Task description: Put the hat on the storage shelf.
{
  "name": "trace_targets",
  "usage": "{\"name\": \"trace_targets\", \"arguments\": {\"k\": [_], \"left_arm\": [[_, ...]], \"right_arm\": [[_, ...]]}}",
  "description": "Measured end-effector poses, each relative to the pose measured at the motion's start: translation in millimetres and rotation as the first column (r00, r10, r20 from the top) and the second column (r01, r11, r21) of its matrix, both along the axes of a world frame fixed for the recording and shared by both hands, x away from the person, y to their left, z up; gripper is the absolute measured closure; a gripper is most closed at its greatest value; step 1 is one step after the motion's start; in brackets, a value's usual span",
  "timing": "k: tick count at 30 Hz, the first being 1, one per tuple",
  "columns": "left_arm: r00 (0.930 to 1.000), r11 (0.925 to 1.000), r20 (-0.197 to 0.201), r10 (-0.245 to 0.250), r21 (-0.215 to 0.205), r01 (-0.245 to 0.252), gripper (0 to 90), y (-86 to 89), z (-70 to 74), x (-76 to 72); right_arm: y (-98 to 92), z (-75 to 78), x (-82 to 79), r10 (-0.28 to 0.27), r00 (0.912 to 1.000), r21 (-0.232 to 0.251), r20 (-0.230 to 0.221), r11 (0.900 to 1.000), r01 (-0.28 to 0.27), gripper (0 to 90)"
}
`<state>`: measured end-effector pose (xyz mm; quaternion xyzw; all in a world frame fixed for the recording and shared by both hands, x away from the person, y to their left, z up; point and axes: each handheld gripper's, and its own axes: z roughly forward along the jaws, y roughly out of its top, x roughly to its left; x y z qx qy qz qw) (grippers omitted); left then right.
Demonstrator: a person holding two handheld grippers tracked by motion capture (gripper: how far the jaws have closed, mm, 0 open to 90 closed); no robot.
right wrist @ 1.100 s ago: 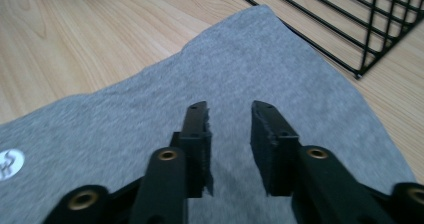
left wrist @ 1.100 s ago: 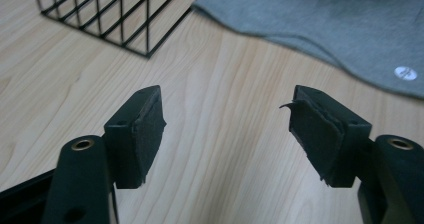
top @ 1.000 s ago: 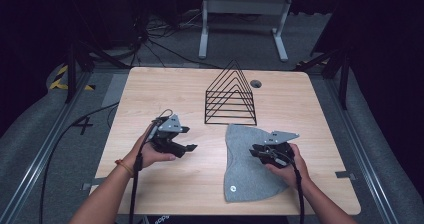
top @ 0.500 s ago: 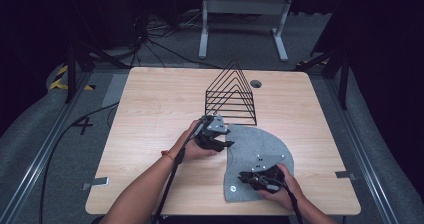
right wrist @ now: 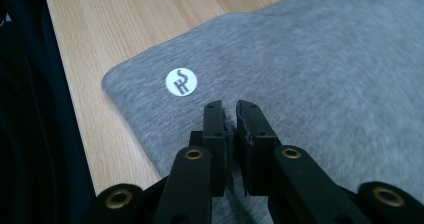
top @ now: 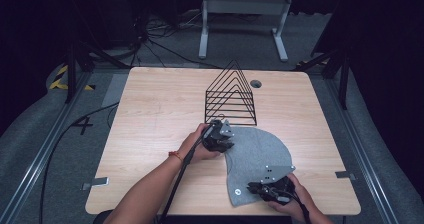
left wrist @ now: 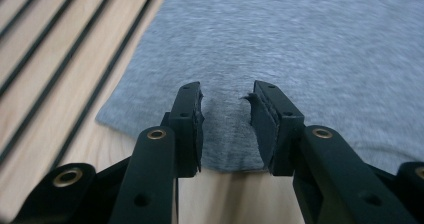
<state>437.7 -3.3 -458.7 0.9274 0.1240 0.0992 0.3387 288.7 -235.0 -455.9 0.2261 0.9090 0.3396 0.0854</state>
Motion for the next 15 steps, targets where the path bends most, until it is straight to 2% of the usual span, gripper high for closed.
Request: {"name": "trace_targets", "arguments": {"k": [3, 6, 10, 15], "left_arm": [[0.9994, 0.9994, 0.024, -0.024, 0.024, 0.023, 68.8, 14.1, 1.1, -12.3], [0.9997, 0.9988, -0.001, -0.025, 0.041, 0.025, 71.5, 29.2, 2.2, -27.6], [0.9990, 0.9993, -0.038, -0.023, 0.027, 0.024, 73.6, 43.9, 1.2, -46.6], [0.9977, 0.9994, -0.060, -0.031, 0.013, 0.032, 73.7, 52.9, -0.4, -75.0]], "right_arm": [[-4.8, 0.9, 1.2, -0.004, 1.0000, -0.010, 0.002, 1.000, 0.004, 80.9], [-7.4, 2.3, 3.2, -0.020, 0.9997, -0.031, 0.013, 0.999, 0.021, 80.8], [-11.4, 3.0, 8.1, -0.055, 0.9983, -0.042, 0.018, 0.998, 0.056, 81.1], [-19.4, 3.6, 17.2, -0.116, 0.9928, -0.045, 0.029, 0.992, 0.117, 81.2]]}}
